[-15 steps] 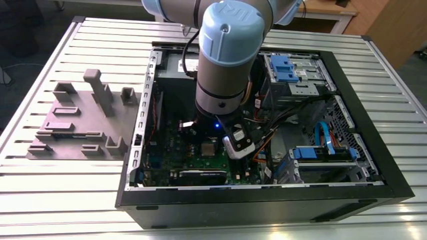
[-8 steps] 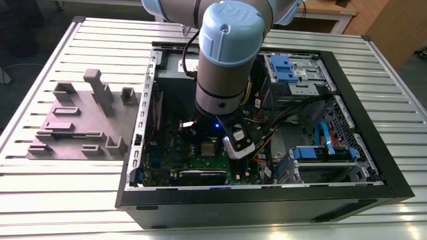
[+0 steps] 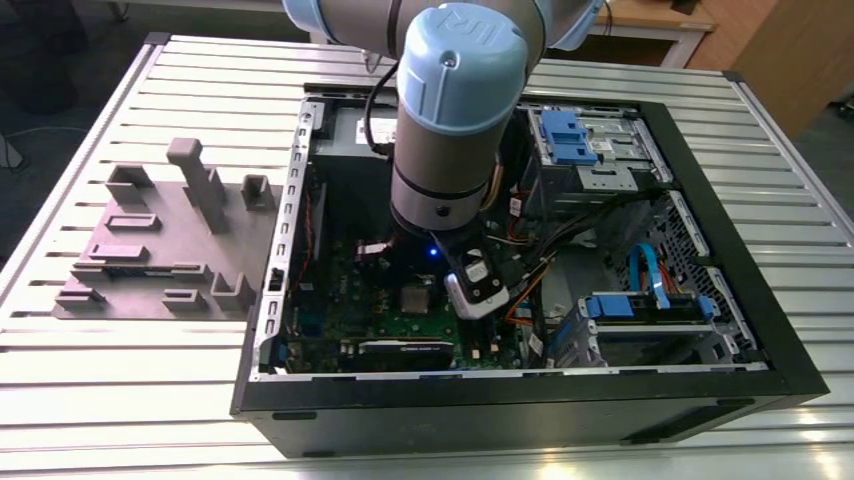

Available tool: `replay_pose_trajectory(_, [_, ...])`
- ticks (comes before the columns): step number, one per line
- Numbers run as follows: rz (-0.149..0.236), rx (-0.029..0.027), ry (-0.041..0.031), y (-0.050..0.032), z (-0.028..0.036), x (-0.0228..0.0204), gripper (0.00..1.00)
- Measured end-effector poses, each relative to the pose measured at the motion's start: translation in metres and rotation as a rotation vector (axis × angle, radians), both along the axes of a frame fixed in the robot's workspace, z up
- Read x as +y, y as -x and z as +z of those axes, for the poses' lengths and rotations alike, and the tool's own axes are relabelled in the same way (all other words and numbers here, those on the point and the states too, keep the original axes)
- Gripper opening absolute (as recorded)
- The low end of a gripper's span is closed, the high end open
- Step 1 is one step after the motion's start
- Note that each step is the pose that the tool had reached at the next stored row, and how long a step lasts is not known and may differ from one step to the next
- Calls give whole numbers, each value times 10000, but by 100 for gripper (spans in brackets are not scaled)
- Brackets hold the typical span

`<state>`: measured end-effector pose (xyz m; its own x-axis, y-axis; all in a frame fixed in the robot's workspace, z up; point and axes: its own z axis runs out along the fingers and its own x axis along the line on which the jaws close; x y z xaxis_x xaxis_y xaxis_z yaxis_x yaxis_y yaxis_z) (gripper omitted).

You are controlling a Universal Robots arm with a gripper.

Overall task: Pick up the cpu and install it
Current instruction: 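Place the cpu into insertion slot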

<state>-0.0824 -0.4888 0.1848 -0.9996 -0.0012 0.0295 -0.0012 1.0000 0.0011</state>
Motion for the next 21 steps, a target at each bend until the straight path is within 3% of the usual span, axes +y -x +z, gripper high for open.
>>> replay_pose_trajectory(2, [3, -13, -8, -3, -11, 2, 60])
replay_pose_trajectory(16, [8, -1, 9, -3, 41, -1, 60])
replay_pose_trajectory(18, [13, -2, 8, -3, 41, -1, 58])
replay_pose_trajectory(19, [18, -1, 9, -3, 41, -1, 51])
replay_pose_trajectory(21, [27, -1, 9, -3, 41, -1, 51])
